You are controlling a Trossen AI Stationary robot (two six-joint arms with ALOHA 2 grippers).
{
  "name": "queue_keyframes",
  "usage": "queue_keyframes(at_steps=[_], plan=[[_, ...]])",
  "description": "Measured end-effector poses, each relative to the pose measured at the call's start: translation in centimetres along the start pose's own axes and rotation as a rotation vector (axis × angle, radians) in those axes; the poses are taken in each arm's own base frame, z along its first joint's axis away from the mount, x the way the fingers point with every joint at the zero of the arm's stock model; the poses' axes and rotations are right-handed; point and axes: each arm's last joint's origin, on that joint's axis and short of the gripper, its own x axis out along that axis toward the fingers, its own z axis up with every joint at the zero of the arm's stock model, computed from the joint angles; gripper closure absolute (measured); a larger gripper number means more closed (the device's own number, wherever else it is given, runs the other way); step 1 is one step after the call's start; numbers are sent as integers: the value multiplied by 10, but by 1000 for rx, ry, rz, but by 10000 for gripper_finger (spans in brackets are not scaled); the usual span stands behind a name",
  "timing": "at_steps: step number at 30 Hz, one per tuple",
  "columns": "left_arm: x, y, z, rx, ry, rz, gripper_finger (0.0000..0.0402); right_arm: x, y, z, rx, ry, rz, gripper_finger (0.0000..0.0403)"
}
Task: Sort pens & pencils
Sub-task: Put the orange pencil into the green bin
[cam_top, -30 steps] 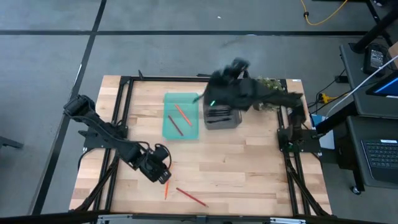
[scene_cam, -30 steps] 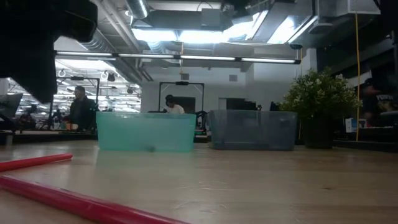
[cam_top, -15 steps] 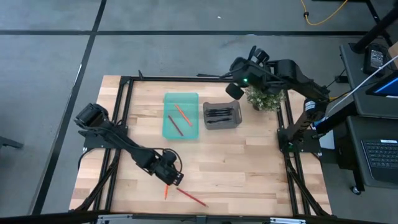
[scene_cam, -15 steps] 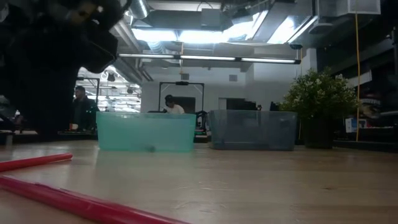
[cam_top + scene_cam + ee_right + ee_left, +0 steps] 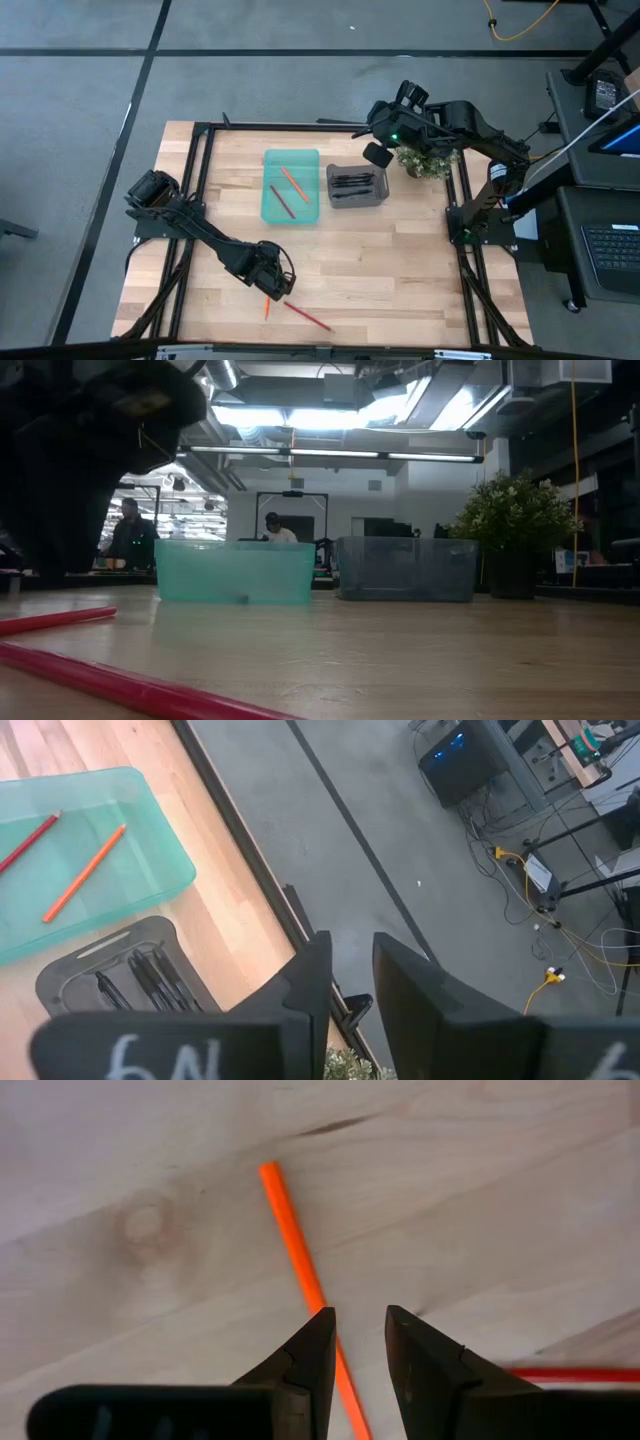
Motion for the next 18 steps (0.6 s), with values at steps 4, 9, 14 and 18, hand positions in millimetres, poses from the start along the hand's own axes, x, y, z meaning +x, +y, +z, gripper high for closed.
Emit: queue_keyframes(at_steps=[4, 9, 14, 18], plan=[[2, 0, 0, -18, 5, 6, 317, 0, 0, 0, 0, 0, 0, 324], [5, 0, 0, -22, 1, 21, 317, 0, 0, 0, 1, 1, 0, 324], [10, -1, -1, -23, 4, 25, 317, 0, 0, 0, 2, 1, 0, 325], [16, -1, -1, -23, 7, 34, 317, 0, 0, 0, 3, 1, 0, 325]])
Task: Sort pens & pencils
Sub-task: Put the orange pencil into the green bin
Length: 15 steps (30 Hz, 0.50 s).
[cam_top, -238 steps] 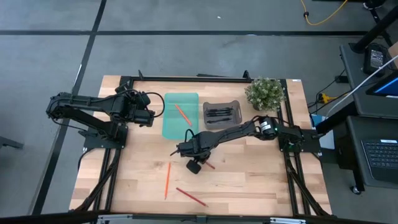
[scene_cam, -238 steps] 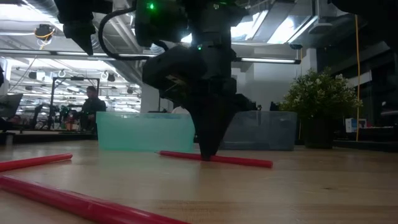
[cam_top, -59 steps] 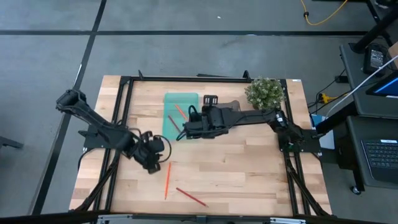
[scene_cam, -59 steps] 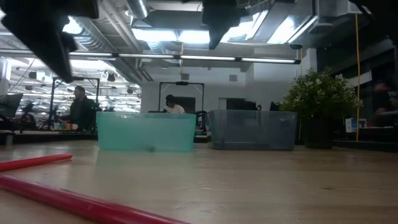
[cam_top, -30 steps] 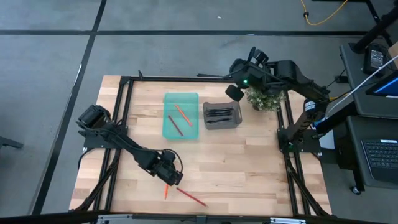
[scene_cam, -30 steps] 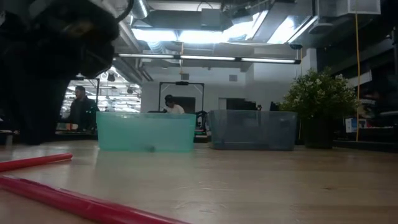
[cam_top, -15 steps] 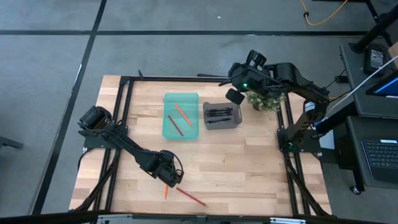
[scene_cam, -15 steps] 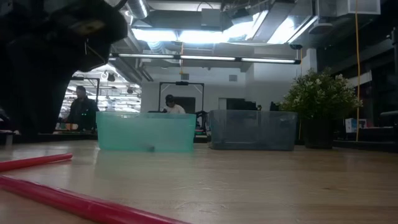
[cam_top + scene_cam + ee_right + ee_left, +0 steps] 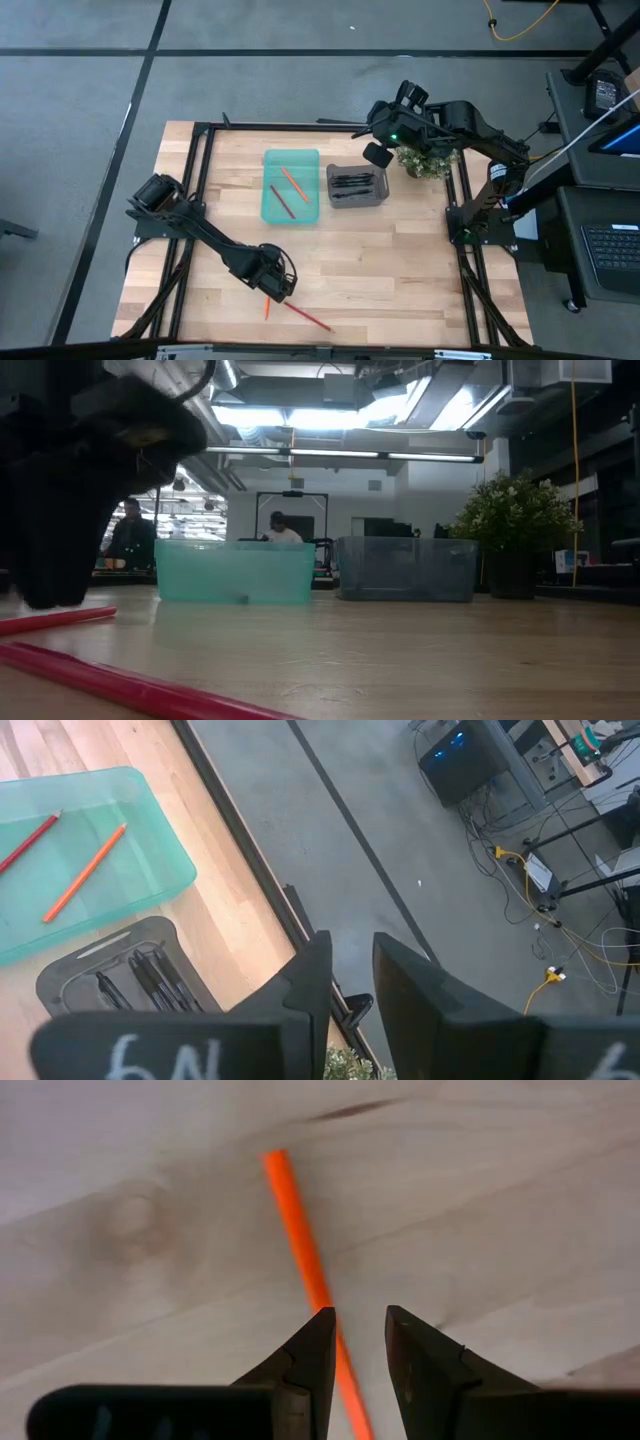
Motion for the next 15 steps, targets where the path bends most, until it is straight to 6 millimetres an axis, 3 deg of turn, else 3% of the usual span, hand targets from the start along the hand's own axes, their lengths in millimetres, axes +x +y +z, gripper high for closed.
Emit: queue_keyframes(at_steps=[15], plan=[[15, 0, -3, -34, 46, 47, 317, 0, 2, 0, 2, 3, 45, 325]])
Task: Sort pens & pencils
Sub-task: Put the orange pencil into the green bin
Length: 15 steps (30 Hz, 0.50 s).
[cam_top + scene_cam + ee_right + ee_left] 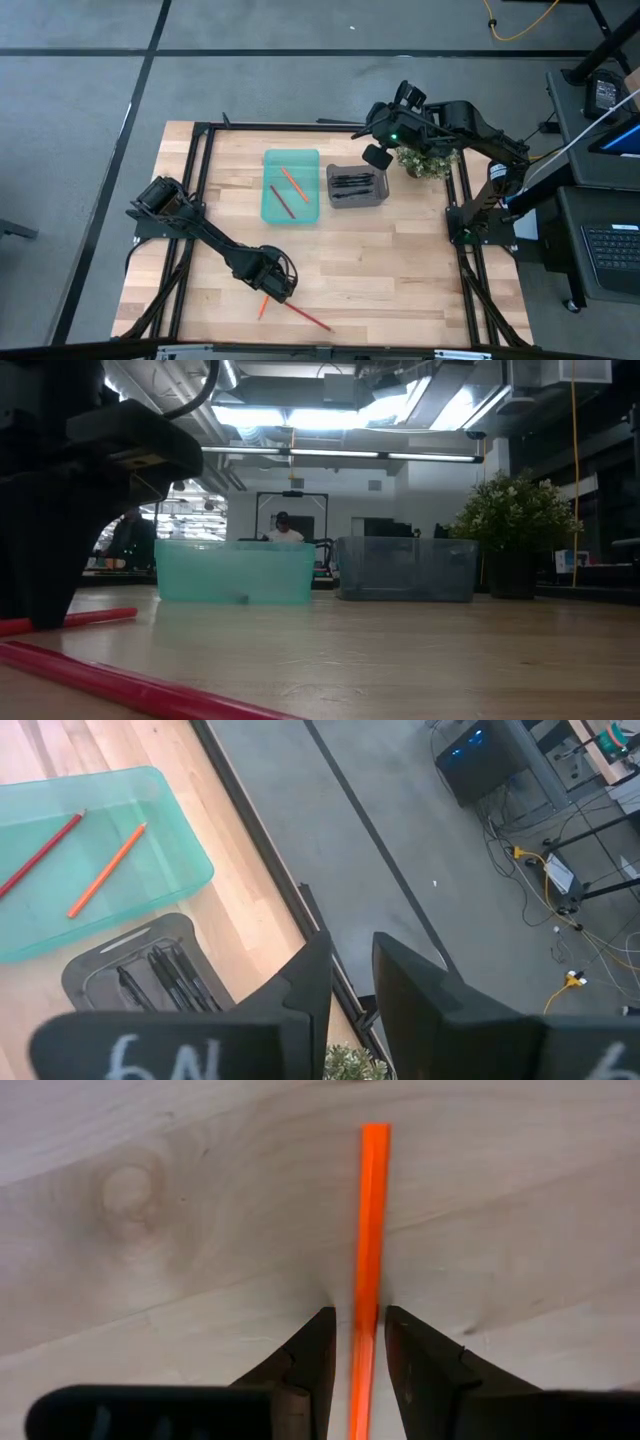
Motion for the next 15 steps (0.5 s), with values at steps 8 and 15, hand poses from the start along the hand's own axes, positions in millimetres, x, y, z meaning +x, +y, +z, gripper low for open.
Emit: queue_keyframes(at_steps=[8, 15], plan=[[2, 0, 0, -10, 7, 8, 318, 0, 0, 0, 0, 1, 6, 325], [3, 1, 1, -13, 12, 18, 354, 0, 0, 0, 1, -1, 6, 325]])
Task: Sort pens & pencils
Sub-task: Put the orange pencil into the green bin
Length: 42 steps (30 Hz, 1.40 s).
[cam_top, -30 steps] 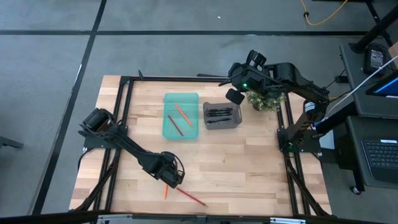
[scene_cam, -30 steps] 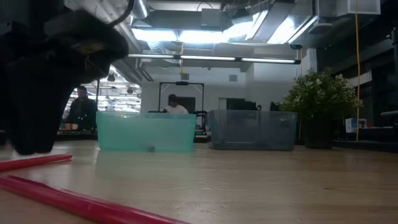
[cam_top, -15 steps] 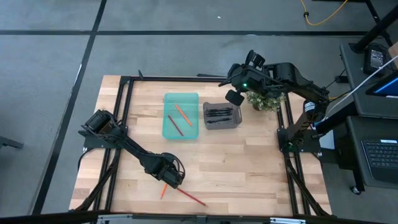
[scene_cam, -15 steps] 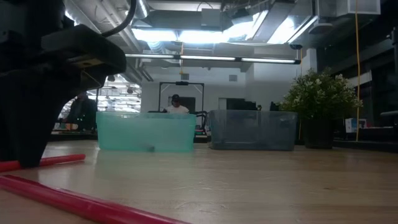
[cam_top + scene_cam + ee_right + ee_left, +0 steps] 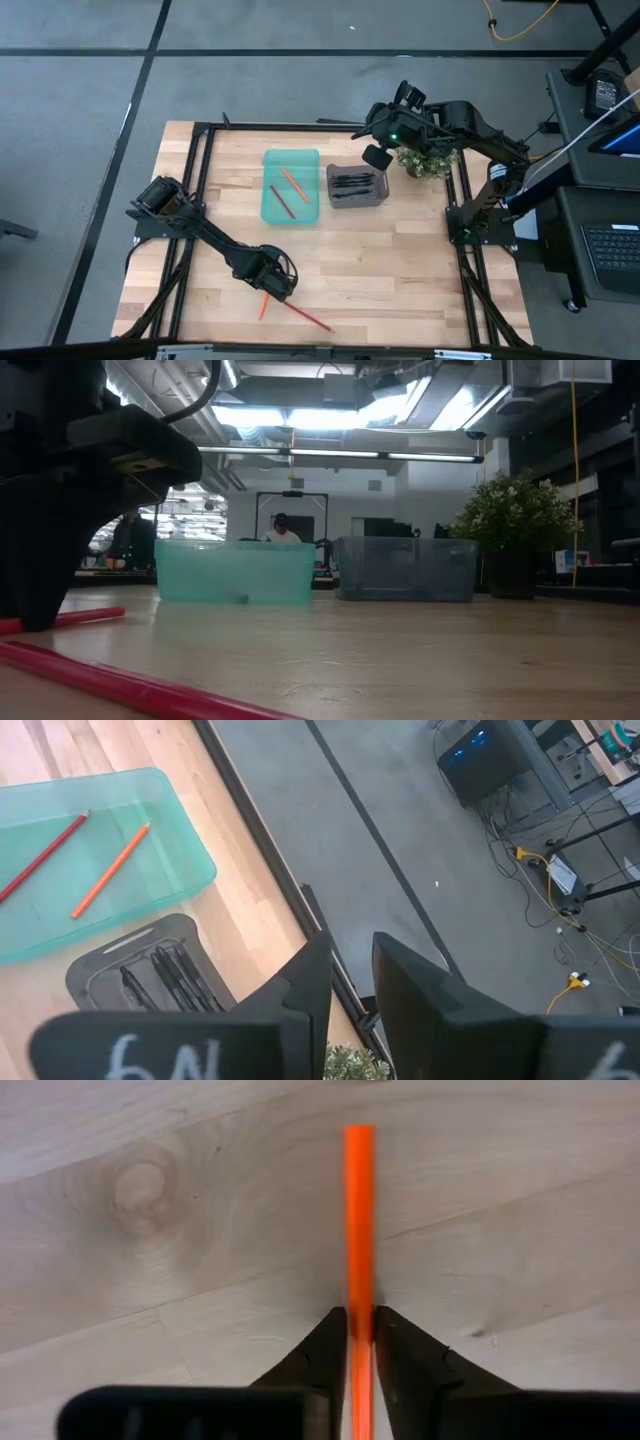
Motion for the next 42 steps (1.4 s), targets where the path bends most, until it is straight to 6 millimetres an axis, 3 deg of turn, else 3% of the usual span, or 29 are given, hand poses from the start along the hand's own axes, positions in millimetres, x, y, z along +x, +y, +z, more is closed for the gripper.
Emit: queue_keyframes(at_steps=[7, 24, 34, 42], plan=[[0, -3, 1, 33, -6, -23, 394, 0, 0, 0, 1, -1, 0, 325], [-7, -7, 6, 87, -30, 11, 388, 0, 0, 5, 7, -39, 3, 325], [-65, -22, 6, 113, -131, 155, 388, 0, 0, 5, 6, -42, 3, 325], [-96, -24, 28, 138, -182, 284, 388, 0, 0, 5, -15, -41, 2, 325]])
